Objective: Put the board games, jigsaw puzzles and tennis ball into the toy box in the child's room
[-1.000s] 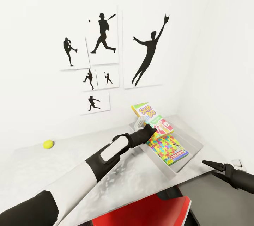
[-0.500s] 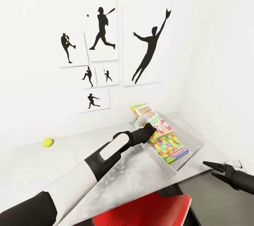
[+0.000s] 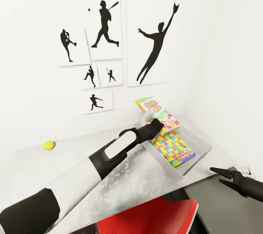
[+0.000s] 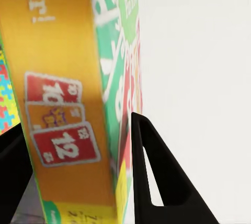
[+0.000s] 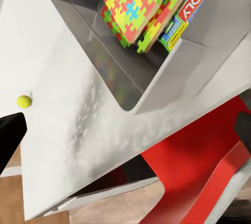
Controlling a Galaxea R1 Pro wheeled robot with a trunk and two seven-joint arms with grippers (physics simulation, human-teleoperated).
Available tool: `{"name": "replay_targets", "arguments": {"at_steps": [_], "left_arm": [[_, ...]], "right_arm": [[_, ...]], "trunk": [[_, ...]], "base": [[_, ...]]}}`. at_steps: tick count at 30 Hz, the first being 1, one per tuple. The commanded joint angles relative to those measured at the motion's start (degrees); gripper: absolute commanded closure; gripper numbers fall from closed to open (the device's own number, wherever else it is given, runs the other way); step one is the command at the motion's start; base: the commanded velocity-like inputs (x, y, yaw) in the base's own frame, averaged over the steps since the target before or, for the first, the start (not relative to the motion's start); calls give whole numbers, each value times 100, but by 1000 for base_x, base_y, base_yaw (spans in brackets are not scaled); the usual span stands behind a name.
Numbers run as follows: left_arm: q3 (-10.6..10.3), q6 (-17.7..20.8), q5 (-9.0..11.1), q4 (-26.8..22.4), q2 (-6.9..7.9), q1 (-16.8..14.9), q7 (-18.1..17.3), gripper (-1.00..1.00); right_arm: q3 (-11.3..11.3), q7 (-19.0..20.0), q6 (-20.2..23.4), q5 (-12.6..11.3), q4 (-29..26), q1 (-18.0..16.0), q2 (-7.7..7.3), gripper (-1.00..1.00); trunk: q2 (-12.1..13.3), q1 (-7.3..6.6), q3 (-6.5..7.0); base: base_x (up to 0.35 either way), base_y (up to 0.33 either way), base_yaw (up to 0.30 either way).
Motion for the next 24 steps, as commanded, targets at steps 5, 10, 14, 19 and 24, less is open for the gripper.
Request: {"name": "replay_targets", "arguments": {"at_steps": [5, 10, 14, 19, 24], "left_arm": [[-308, -119, 389, 3, 0, -13, 17, 100], [-443, -146, 469, 12, 0, -13, 14, 100], [-495, -171, 483, 25, 0, -13, 14, 100], [-509, -170, 533, 28, 0, -13, 18, 100], [-486, -155, 896, 28, 0, -13, 67, 100]], "right_arm": [[-6, 59, 24, 60, 2, -6, -1, -100], [-4, 59, 24, 58, 2, -6, -1, -100], [-6, 59, 24, 55, 2, -6, -10, -100], [-6, 59, 24, 59, 2, -6, -10, -100], [-7, 59, 24, 52, -5, -6, -10, -100]], "trunk": [[-13, 3, -59], [-13, 3, -106], [-13, 3, -144], [-13, 3, -191], [-13, 3, -238]], "base": [[0, 0, 0], [0, 0, 0], [0, 0, 0], [0, 0, 0], [0, 0, 0]]}}
